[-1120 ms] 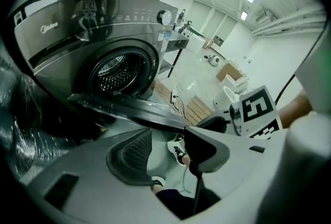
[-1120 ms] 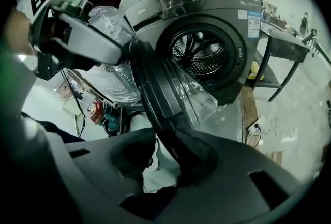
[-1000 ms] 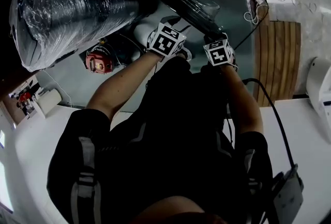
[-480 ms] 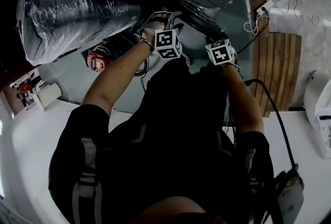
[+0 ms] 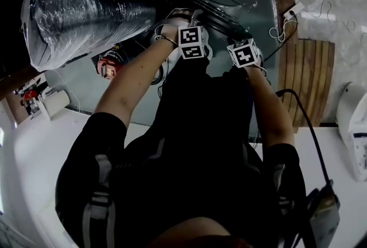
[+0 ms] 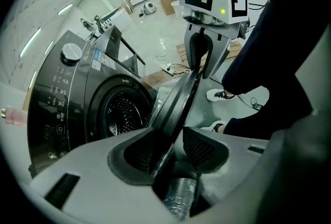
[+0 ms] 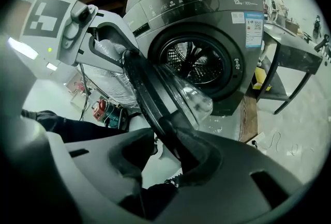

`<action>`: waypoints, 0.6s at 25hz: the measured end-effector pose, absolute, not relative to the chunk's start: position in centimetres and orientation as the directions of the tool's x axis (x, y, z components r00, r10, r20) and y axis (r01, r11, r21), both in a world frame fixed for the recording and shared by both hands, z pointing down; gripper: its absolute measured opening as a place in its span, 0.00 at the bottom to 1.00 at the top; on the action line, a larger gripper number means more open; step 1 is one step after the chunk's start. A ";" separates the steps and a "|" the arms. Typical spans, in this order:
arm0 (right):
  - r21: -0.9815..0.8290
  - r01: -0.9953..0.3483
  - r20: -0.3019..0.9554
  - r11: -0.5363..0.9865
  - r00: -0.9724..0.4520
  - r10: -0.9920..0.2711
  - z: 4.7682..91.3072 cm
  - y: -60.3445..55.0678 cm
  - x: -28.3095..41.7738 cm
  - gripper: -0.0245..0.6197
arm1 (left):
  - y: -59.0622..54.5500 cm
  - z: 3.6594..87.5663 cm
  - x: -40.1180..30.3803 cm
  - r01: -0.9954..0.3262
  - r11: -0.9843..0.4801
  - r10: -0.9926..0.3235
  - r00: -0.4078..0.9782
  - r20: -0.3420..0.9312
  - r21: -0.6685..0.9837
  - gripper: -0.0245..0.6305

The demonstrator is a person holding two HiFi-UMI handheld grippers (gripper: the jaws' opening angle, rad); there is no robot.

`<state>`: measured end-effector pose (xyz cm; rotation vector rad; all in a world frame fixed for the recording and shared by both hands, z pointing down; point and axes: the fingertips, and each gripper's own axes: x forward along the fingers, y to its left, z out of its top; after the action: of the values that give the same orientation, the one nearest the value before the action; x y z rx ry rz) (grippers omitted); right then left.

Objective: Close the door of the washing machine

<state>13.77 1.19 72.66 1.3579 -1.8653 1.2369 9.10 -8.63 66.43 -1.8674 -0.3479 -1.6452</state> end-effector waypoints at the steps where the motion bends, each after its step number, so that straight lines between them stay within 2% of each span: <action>1: -0.367 -0.927 0.816 0.074 -0.359 -0.453 72.7 1.1 14.0 0.25 | -8.7 66.4 9.2 0.568 -0.777 -0.192 0.196 0.962 -0.271 0.31; 15: -0.219 -0.969 0.869 -0.113 -0.142 -0.474 72.3 -1.2 19.6 0.30 | -10.8 66.4 12.0 0.553 -0.793 -0.109 0.284 0.953 -0.255 0.28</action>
<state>19.59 -1.22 72.28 1.5984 -1.6304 1.2110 12.03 -10.77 66.35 -2.0020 -0.3969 -1.5495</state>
